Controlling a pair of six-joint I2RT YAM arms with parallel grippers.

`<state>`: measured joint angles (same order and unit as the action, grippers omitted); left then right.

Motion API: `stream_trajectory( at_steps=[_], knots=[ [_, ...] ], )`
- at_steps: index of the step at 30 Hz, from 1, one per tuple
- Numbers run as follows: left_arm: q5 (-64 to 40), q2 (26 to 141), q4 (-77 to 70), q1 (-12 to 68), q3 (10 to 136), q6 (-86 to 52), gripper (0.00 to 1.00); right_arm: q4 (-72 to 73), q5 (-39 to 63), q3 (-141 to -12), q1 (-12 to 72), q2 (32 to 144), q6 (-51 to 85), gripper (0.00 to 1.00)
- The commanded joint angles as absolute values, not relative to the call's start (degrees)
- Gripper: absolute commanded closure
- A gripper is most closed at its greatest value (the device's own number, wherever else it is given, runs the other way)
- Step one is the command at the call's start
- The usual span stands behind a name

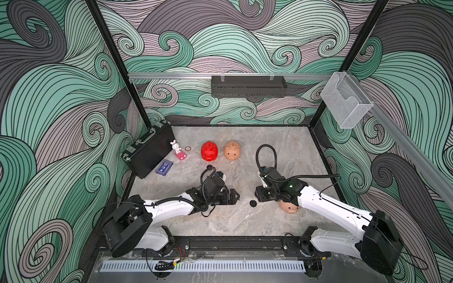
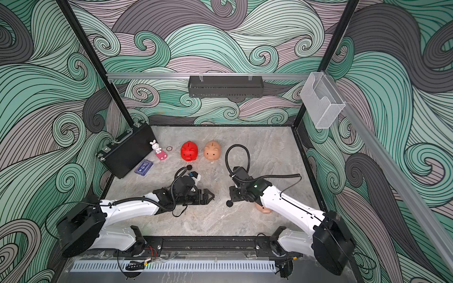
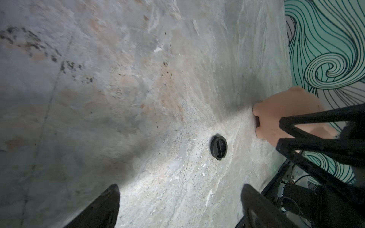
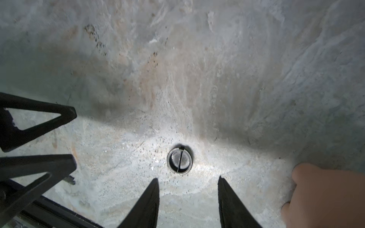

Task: Open piggy banks
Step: Pick up the lid from the center of the board.

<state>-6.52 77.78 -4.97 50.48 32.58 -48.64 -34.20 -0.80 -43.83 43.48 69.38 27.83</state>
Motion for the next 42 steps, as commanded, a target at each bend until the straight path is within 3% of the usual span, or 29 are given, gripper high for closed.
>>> stream_trajectory(
  at_steps=[1,6,14,42],
  knots=[
    [-3.9,78.8,-9.2,52.7,31.6,-51.2,0.07,-38.6,0.4,-43.5,45.5,70.0,28.1,0.56],
    [-3.2,81.1,-13.2,56.2,30.7,-53.2,0.07,-38.1,2.8,-44.2,46.4,73.0,26.8,0.71],
    [-1.9,83.1,-17.8,58.0,27.7,-57.2,0.08,-37.0,5.0,-46.2,47.1,79.2,25.7,0.79],
    [1.5,79.9,-13.4,58.0,27.5,-56.9,0.08,-35.7,0.8,-51.0,47.7,91.8,25.0,0.86]
  ],
)
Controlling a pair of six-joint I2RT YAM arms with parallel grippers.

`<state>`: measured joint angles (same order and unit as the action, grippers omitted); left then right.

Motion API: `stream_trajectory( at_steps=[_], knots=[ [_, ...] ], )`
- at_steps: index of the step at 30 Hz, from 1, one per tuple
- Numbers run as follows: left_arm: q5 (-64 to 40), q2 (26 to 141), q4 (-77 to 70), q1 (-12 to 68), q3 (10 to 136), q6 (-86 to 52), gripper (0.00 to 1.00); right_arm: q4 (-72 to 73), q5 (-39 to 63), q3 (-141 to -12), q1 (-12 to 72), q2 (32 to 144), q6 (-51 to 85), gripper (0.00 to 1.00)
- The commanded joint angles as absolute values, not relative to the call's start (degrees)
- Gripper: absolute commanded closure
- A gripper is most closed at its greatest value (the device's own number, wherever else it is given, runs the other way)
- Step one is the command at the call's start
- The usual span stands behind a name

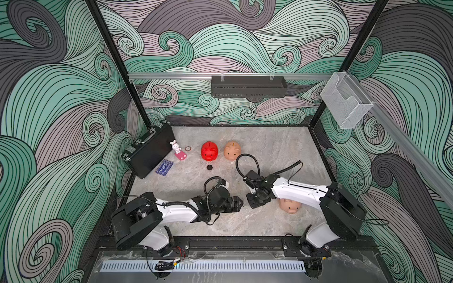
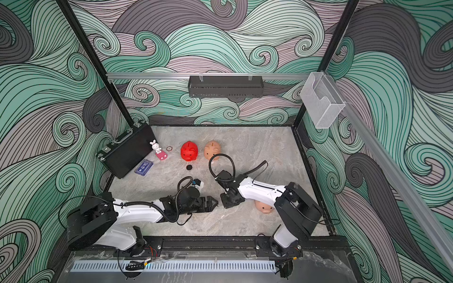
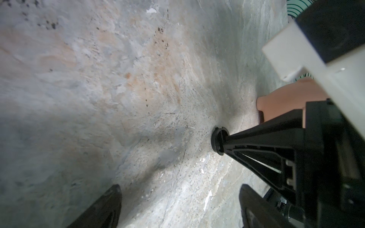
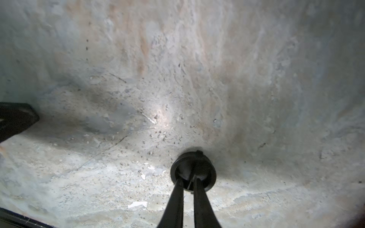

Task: Open piggy banks
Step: Pick up the lid from the center of the board.

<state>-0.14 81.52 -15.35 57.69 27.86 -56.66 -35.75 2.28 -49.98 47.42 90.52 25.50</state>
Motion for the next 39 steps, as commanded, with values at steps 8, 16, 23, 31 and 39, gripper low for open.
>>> stream_trajectory(
  at_steps=[8,16,23,31,39],
  knots=[
    [1.8,79.9,-13.3,58.0,27.5,-57.0,0.09,-34.6,0.0,-51.4,47.7,95.0,24.8,0.86],
    [2.2,79.7,-12.3,58.0,27.6,-56.8,0.09,-36.2,-2.2,-50.3,47.8,97.3,25.2,0.88],
    [3.0,79.1,-11.0,57.9,28.0,-56.2,0.09,-37.6,-4.0,-50.3,48.2,98.5,25.6,0.95],
    [4.2,77.3,-7.8,58.0,29.4,-54.8,0.09,-37.8,-5.7,-51.2,48.6,95.2,26.0,1.00],
    [6.8,70.6,-1.5,57.8,31.7,-50.9,0.07,-32.6,-5.6,-49.2,48.1,83.8,25.8,1.00]
  ],
)
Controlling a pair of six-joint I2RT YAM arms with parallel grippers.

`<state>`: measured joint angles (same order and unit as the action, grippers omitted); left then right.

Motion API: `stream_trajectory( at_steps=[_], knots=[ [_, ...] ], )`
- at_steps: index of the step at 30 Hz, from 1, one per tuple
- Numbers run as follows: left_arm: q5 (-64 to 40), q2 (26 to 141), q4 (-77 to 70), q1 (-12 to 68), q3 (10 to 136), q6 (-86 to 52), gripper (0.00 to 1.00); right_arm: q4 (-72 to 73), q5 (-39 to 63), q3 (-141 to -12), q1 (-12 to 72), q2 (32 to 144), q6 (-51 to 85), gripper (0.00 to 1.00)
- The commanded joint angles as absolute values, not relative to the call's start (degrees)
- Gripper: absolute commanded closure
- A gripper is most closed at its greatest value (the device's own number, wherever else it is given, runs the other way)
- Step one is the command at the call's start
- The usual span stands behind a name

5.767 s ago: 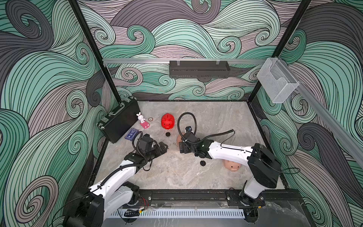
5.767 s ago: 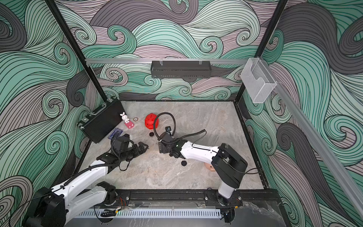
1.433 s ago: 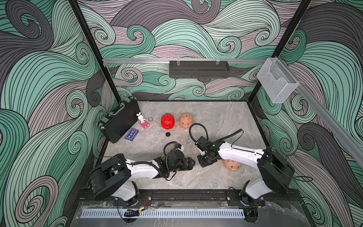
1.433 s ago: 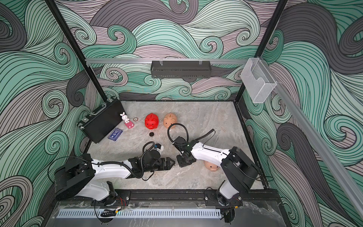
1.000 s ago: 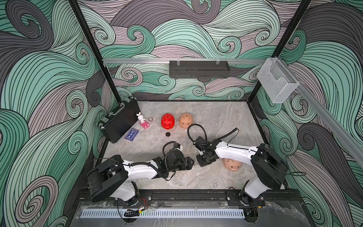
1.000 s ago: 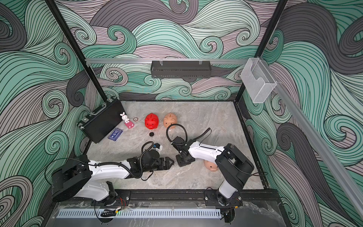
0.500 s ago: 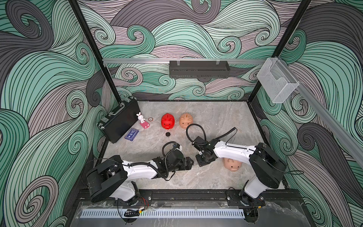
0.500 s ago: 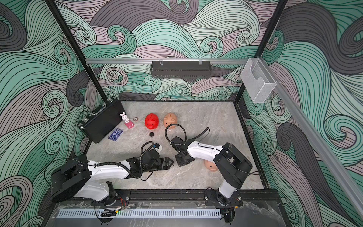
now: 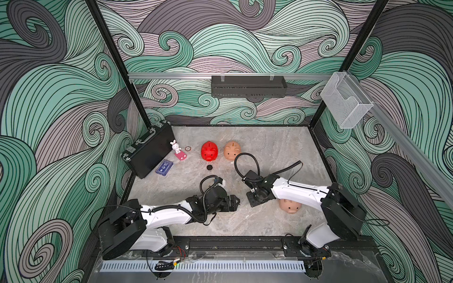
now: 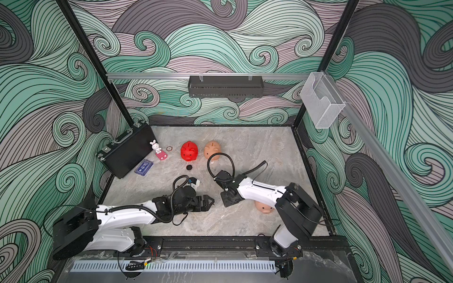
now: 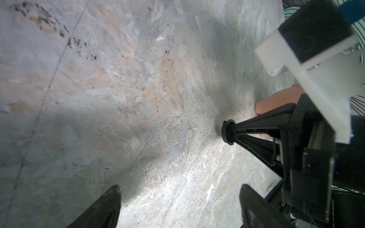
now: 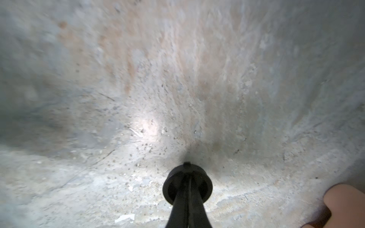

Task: Open piggy banks
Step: Pick up the lid from the center of the board, then place the lid at the center of the board.

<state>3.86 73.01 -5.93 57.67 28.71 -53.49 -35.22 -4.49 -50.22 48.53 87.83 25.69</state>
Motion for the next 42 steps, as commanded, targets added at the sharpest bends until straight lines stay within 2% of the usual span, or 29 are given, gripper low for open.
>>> stream_trajectory(
  at_steps=[1,8,11,17,33,42],
  knots=[
    [7.4,69.9,-0.5,57.7,32.0,-50.2,0.07,-31.2,-4.8,-48.6,47.8,82.7,26.0,1.00],
    [10.7,65.5,1.2,54.2,31.2,-47.1,0.07,-18.0,6.0,-45.2,42.9,78.6,29.0,1.00],
    [10.9,64.1,1.2,51.5,30.4,-45.8,0.06,-14.7,9.5,-46.4,41.0,80.7,30.4,1.00],
    [4.6,63.9,-0.4,42.7,29.7,-44.8,0.05,-8.2,14.1,-49.6,37.8,87.4,36.1,1.00],
    [-10.1,77.7,-1.6,27.9,39.7,-42.1,0.05,7.6,13.7,-57.7,35.6,103.7,51.2,1.00],
    [-13.3,83.1,-1.5,24.9,41.9,-42.6,0.05,11.5,13.7,-60.9,34.9,109.9,54.9,1.00]
  ],
)
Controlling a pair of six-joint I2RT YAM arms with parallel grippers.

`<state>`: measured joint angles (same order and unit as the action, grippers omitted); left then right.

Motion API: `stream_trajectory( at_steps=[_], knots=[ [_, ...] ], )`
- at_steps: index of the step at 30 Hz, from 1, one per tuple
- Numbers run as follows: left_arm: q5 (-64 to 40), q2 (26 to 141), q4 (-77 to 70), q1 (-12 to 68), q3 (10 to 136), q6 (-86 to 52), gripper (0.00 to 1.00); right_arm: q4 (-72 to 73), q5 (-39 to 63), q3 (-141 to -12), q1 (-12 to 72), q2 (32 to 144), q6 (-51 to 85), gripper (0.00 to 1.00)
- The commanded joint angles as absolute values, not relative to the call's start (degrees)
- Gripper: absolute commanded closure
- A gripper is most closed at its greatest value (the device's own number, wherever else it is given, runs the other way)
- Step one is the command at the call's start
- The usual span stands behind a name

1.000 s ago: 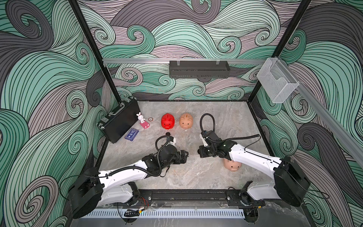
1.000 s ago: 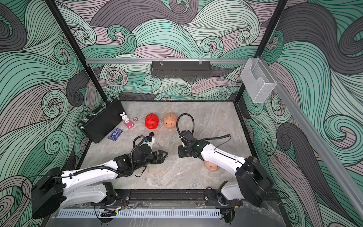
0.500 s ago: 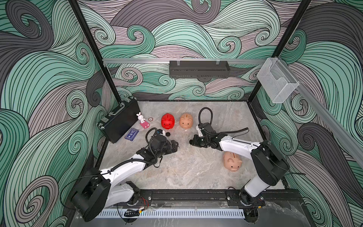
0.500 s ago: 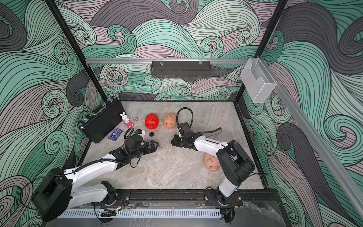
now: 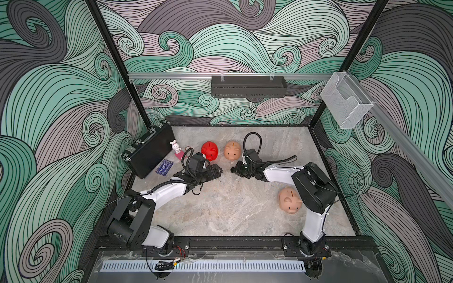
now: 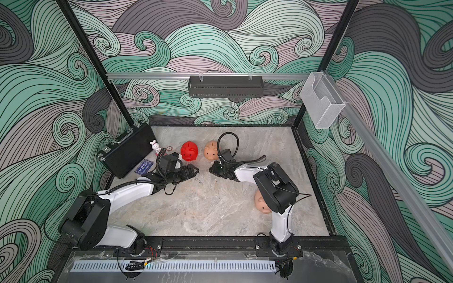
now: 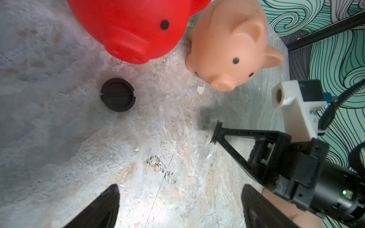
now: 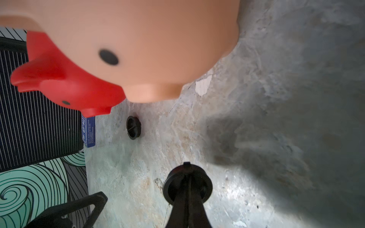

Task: Open piggy banks
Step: Place the lid at the center of the board.

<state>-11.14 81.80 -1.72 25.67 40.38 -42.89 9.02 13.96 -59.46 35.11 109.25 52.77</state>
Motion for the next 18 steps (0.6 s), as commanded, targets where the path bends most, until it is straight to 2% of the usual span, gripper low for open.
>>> stream_trajectory(
  at_steps=[1,18],
  knots=[
    [-13.4,83.3,-1.5,24.7,41.9,-42.5,0.05,11.5,13.5,-61.0,34.8,110.4,55.2,1.00],
    [-14.2,85.1,-1.1,23.9,42.5,-42.1,0.05,12.9,12.0,-63.8,34.4,114.7,57.8,1.00]
  ],
)
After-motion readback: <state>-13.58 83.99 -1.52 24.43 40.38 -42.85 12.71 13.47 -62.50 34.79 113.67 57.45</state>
